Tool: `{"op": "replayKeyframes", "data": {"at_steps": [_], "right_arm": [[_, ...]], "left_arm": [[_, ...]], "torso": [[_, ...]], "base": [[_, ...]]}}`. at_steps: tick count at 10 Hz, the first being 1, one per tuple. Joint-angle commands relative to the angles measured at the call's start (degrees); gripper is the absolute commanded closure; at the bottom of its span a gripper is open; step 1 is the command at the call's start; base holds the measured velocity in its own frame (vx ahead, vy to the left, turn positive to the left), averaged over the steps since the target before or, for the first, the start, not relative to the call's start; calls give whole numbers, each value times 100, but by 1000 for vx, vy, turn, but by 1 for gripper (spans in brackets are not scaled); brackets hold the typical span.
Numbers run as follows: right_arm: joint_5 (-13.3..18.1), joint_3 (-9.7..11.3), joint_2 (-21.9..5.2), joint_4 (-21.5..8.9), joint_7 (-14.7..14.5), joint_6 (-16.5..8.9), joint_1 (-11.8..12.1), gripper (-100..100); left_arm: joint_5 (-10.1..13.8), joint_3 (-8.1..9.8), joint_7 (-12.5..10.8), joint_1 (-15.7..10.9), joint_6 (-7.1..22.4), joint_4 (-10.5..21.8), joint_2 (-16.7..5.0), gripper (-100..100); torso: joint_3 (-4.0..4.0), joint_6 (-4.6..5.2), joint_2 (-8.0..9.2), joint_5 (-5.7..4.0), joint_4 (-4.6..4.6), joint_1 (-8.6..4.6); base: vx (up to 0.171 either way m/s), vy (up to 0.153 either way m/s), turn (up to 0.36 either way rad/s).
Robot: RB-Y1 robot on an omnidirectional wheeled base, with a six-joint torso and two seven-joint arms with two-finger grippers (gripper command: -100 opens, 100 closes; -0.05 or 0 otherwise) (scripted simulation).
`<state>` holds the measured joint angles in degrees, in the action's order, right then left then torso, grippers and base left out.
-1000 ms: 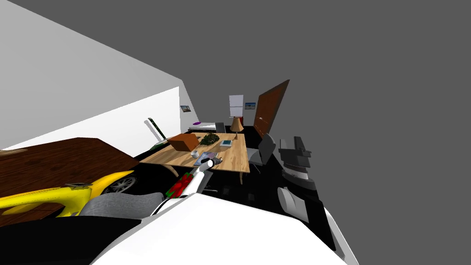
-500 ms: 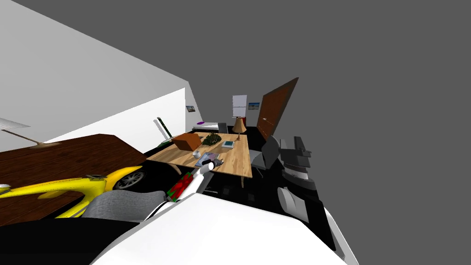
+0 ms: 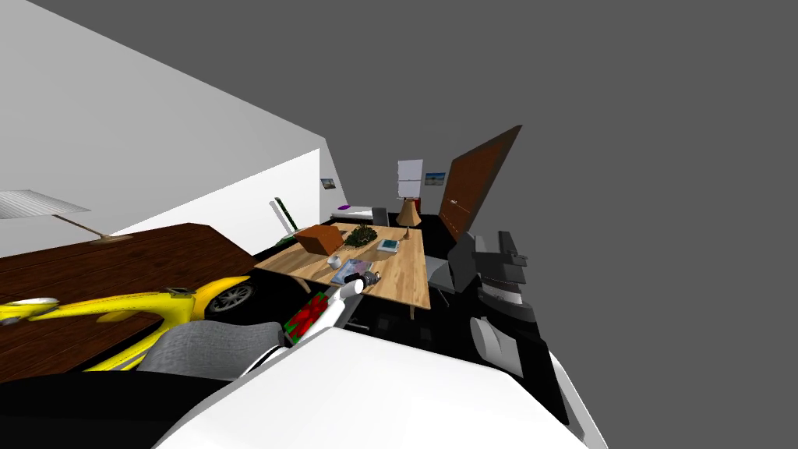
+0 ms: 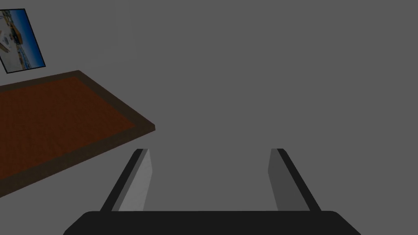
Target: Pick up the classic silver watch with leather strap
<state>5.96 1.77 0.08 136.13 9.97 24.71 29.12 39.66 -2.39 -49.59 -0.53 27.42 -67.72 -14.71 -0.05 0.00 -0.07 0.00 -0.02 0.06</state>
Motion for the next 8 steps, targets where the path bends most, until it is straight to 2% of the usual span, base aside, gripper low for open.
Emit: {"op": "replayKeyframes", "data": {"at_steps": [1, 5, 6, 7, 8], "right_arm": [[0, 0, 0, 0, 0, 0, 0, 0], [0, 0, 0, 0, 0, 0, 0, 0], [0, 0, 0, 0, 0, 0, 0, 0], [0, 0, 0, 0, 0, 0, 0, 0], [0, 0, 0, 0, 0, 0, -1, 0]], "left_arm": [[0, 0, 0, 0, 0, 0, 0, 100], [5, 0, -6, -6, 0, -8, 10, 100], [5, 1, -7, -5, 0, -8, 10, 0], [-45, 228, 93, -95, 94, 68, 59, 100], [-64, 379, 161, -157, 150, 120, 96, 100]], "torso": [[0, 0, 0, 0, 0, 0], [-9, 0, -11, 3, -7, 16], [-9, 0, -12, 3, -7, 16], [-9, 1, -12, 3, -7, 16], [-5, 5, -4, 3, -4, 16]], "base": [[0, 0, 0], [-1, -2, 0], [0, 0, 0], [-37, -2, -117], [-72, 4, -151]]}}
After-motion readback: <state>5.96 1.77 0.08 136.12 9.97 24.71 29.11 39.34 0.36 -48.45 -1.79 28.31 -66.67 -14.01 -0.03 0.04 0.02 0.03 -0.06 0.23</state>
